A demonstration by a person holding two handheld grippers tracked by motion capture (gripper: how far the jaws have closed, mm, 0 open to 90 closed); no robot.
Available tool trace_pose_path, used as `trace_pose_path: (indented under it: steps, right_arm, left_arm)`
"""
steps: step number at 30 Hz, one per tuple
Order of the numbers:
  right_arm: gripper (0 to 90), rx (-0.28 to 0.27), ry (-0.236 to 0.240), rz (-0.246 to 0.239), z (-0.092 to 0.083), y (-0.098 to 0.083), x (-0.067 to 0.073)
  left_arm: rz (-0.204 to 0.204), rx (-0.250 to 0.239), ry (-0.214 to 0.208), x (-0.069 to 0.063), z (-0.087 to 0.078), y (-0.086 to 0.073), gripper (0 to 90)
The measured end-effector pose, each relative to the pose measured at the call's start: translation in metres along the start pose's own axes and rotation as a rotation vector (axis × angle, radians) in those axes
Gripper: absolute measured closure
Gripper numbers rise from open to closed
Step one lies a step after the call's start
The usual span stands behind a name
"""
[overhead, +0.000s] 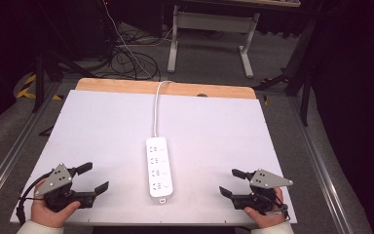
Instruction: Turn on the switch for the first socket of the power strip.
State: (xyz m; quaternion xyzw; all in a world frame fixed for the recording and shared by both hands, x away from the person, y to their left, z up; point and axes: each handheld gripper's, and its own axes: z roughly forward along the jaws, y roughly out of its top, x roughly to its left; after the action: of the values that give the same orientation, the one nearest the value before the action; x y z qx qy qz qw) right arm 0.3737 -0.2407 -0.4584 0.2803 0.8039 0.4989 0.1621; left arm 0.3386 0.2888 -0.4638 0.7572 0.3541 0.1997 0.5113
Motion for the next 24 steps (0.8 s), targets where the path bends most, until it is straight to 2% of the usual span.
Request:
trace_pose_path:
  steps: [5, 6, 9, 13, 16, 21, 24]
  right_arm:
    - [25.6, -0.006, -0.002, -0.003, 0.0, 0.0, 0.0]
    - [25.7, -0.006, -0.004, -0.003, 0.0, 0.0, 0.0]
    - [26.1, -0.007, -0.004, -0.001, -0.001, 0.0, -0.001]
    - [27.6, -0.003, -0.008, -0.003, 0.0, -0.001, -0.001]
    - [27.6, -0.002, -0.009, -0.006, 0.0, -0.001, -0.001]
    - [27.6, -0.006, -0.011, -0.006, -0.001, -0.002, 0.0]
    - [27.6, -0.008, -0.013, 0.003, -0.002, -0.003, -0.001]
  left_arm:
    - [0.026, -0.005, 0.012, 0.0, 0.0, 0.002, 13.9]
    - [0.018, -0.006, 0.013, -0.001, 0.0, 0.002, 13.5]
    - [0.037, 0.0, 0.041, -0.002, 0.0, 0.003, 12.0]
    - [0.065, 0.008, 0.037, -0.006, 0.0, 0.006, 13.8]
    - [0.066, 0.024, 0.014, -0.007, 0.0, 0.007, 16.5]
    - [0.019, 0.043, -0.026, -0.005, 0.0, 0.009, 20.1]
    - [0.012, 0.043, -0.035, -0.004, 0.0, 0.012, 21.1]
